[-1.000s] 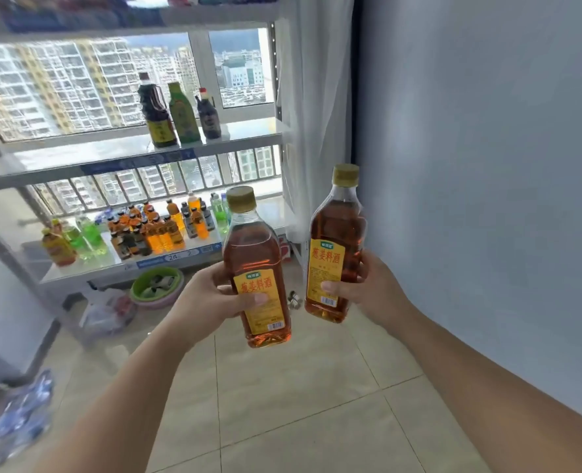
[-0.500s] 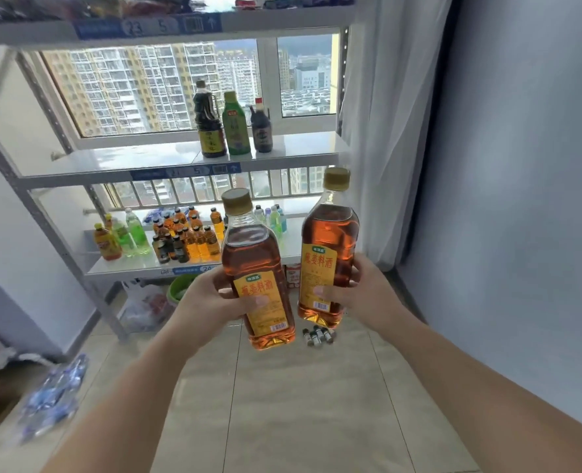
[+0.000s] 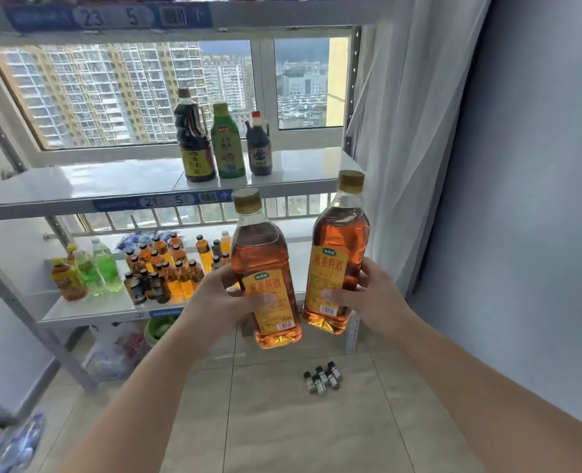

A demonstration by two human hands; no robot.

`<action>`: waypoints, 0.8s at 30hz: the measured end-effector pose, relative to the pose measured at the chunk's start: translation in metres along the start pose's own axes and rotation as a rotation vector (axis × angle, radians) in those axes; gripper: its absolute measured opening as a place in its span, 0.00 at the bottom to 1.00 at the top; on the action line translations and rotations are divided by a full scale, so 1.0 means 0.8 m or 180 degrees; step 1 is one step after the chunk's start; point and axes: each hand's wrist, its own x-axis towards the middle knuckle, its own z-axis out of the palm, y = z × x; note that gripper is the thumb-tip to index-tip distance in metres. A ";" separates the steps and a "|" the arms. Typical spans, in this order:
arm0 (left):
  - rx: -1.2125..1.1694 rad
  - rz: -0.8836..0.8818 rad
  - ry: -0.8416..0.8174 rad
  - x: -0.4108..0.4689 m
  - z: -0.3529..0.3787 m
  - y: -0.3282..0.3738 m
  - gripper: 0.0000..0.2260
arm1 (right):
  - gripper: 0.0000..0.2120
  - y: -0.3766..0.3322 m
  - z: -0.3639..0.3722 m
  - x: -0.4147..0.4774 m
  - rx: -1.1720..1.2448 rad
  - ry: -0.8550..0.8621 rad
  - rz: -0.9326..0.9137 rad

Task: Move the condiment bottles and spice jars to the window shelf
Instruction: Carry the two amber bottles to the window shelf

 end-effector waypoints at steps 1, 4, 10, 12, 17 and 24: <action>0.0014 -0.0012 -0.0007 0.022 -0.006 -0.001 0.18 | 0.24 0.000 0.003 0.019 -0.0005 0.0068 -0.0018; 0.0030 -0.0053 -0.0036 0.081 -0.021 -0.012 0.16 | 0.25 0.005 0.009 0.074 -0.0012 0.0256 -0.0043; 0.0202 0.0009 -0.0172 0.188 -0.026 -0.023 0.14 | 0.22 0.011 0.002 0.181 -0.0032 0.0256 -0.0116; 0.0188 0.0015 -0.0162 0.225 -0.025 -0.025 0.14 | 0.22 0.012 -0.004 0.224 -0.0004 0.0224 -0.0158; 0.0163 0.0022 0.0001 0.316 -0.027 -0.031 0.22 | 0.25 0.020 -0.011 0.343 0.0052 0.0135 -0.0233; 0.0140 0.0129 0.0249 0.447 -0.041 -0.024 0.23 | 0.24 -0.009 -0.026 0.506 0.0171 -0.0295 -0.0348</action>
